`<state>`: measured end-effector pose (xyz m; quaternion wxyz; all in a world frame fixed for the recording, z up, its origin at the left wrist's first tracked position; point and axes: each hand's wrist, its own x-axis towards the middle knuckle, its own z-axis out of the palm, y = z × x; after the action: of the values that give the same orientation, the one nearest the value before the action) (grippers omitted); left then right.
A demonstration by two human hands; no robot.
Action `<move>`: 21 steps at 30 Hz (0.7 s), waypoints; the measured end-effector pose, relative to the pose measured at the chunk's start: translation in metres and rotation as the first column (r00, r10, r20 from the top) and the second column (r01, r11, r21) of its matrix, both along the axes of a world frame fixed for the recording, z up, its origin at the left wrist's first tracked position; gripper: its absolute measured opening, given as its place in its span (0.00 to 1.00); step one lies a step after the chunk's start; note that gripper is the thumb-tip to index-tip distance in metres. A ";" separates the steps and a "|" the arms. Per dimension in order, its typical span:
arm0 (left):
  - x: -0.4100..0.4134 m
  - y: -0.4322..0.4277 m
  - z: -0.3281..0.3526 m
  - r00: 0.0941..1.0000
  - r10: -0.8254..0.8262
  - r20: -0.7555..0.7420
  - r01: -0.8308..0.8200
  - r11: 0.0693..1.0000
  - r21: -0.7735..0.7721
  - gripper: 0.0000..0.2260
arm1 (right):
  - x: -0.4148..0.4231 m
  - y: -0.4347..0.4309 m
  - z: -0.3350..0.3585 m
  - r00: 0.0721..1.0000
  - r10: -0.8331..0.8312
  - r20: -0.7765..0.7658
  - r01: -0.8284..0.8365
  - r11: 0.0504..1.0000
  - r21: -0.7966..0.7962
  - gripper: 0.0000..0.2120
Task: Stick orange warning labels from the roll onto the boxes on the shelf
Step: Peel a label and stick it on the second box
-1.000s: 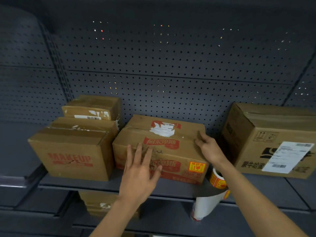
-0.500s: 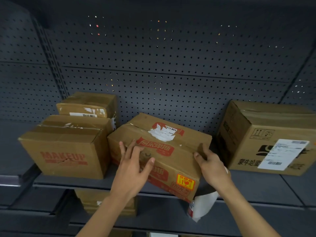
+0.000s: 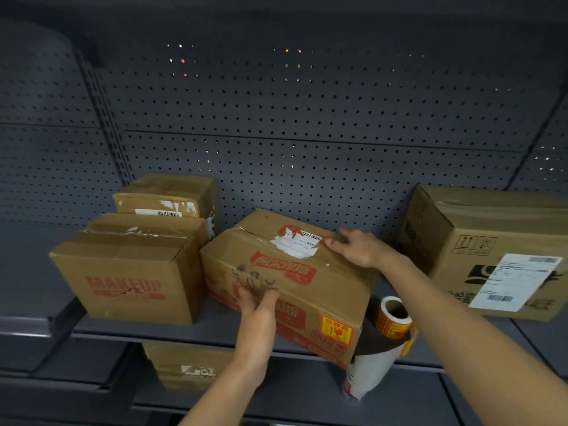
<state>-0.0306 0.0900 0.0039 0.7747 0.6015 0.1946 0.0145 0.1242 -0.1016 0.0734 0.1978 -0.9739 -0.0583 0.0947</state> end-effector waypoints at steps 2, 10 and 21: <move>0.001 -0.005 0.002 1.000 -0.012 -0.025 0.010 0.997 -0.081 0.54 | 0.003 0.003 0.002 0.999 0.016 -0.035 -0.018 0.998 -0.061 0.37; -0.003 0.019 0.024 0.998 -0.068 0.012 0.069 0.996 -0.051 0.39 | -0.027 -0.025 0.014 0.997 0.078 -0.025 -0.077 0.995 0.063 0.25; 0.037 0.061 0.048 0.974 -0.227 -0.013 0.226 0.961 0.160 0.19 | -0.093 -0.029 0.005 0.997 0.045 -0.059 -0.025 0.950 0.312 0.22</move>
<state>0.0069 0.1505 0.0522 0.7209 0.6802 0.1204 -0.0569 0.0315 -0.1308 0.0782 0.3490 -0.9257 -0.0832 0.1199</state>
